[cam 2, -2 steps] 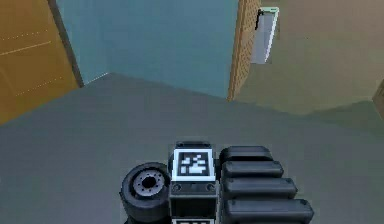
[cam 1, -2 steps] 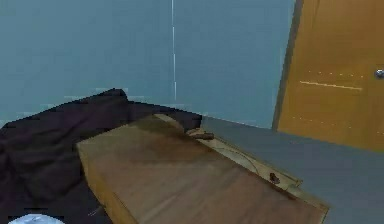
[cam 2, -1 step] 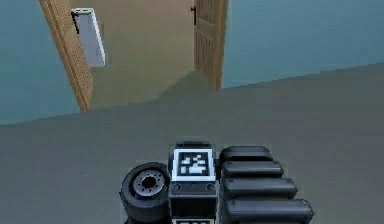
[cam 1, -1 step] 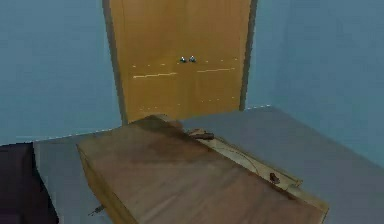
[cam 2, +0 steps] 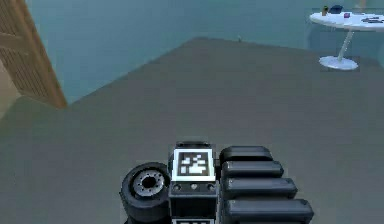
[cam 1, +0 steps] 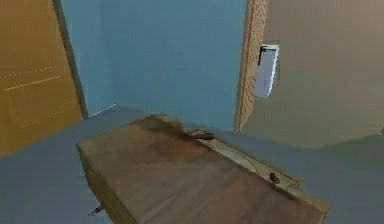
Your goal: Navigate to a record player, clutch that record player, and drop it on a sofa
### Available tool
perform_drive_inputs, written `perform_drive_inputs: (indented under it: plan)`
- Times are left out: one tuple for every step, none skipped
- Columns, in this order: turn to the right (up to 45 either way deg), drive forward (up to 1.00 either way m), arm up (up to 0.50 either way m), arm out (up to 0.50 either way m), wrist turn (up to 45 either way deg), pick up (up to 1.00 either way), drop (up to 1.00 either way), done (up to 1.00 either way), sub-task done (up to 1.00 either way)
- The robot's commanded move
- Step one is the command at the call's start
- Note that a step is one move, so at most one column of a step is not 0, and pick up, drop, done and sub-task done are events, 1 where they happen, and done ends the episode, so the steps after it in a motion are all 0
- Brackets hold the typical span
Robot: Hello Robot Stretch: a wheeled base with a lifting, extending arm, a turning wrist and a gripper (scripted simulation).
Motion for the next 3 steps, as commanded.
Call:
perform_drive_inputs:
  plan:
    - [33.0,0.0,0.0,0.0,0.0,0.0,0.0,0.0,0.0]
    - [-45.0,0.0,0.0,0.0,0.0,0.0,0.0,0.0,0.0]
    - [-45.0,0.0,0.0,0.0,0.0,0.0,0.0,0.0,0.0]
